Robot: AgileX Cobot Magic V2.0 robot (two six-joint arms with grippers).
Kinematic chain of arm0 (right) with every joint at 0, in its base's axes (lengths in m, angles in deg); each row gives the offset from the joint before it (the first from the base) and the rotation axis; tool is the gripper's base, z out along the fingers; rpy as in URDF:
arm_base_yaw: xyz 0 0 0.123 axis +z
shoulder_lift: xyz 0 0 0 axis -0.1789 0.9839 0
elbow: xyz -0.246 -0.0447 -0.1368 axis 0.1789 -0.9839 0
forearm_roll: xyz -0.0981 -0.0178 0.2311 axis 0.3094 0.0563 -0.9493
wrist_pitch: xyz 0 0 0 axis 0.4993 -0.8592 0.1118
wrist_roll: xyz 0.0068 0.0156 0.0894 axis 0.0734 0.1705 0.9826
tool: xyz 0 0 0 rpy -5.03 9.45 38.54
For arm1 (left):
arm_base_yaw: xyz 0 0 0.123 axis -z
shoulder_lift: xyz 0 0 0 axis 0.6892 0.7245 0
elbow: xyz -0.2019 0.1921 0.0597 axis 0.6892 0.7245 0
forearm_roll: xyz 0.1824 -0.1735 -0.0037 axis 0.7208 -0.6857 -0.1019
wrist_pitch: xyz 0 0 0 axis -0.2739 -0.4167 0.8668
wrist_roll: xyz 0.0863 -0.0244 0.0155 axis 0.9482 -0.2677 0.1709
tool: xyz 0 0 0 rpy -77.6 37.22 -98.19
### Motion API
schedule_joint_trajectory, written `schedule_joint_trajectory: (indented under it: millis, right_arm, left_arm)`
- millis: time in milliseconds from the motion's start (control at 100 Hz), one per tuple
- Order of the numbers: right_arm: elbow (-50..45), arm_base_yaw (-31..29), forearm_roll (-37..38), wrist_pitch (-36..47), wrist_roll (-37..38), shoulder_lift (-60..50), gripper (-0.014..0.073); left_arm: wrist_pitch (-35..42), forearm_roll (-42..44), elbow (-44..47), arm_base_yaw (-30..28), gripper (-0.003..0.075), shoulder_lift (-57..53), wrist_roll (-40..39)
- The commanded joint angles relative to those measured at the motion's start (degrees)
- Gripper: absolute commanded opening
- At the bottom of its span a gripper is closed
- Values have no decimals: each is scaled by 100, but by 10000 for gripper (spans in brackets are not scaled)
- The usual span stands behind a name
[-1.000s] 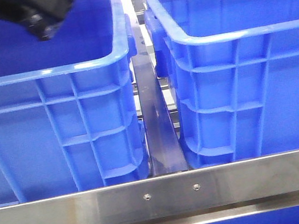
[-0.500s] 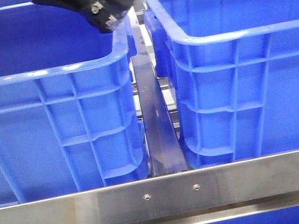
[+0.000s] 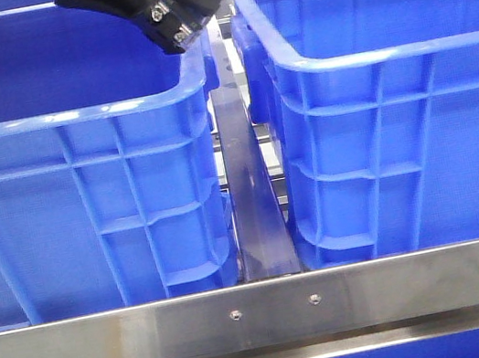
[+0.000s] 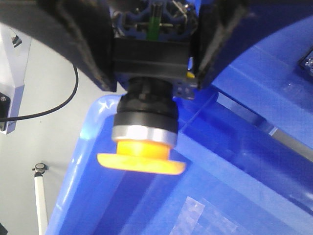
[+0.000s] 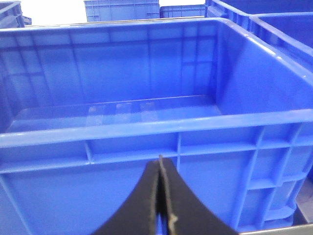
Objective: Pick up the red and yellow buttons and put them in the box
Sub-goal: 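Bring the right gripper to the yellow button held by the left gripper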
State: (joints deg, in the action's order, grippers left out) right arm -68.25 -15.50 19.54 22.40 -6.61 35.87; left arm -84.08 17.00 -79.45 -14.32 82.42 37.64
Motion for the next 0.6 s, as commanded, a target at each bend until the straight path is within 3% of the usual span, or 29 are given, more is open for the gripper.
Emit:
schedule_joint_trajectory:
  millis: [0, 260, 500, 590]
  right_arm:
    - [403, -18, 11, 187, -30, -132, -69]
    - [1573, -18, -2, -1488, -30, 350, -69]
    - [2549, -18, -204, -2419, -30, 1372, -62]
    - [2877, -5, -363, -2688, -30, 1727, 5]
  left_arm:
    - [72, -361, -151, 29, 188, -259, 13]
    - [72, -361, -151, 29, 188, -259, 13]
    - [72, -361, -151, 29, 188, -259, 13]
    - [72, -361, -151, 29, 188, -259, 13]
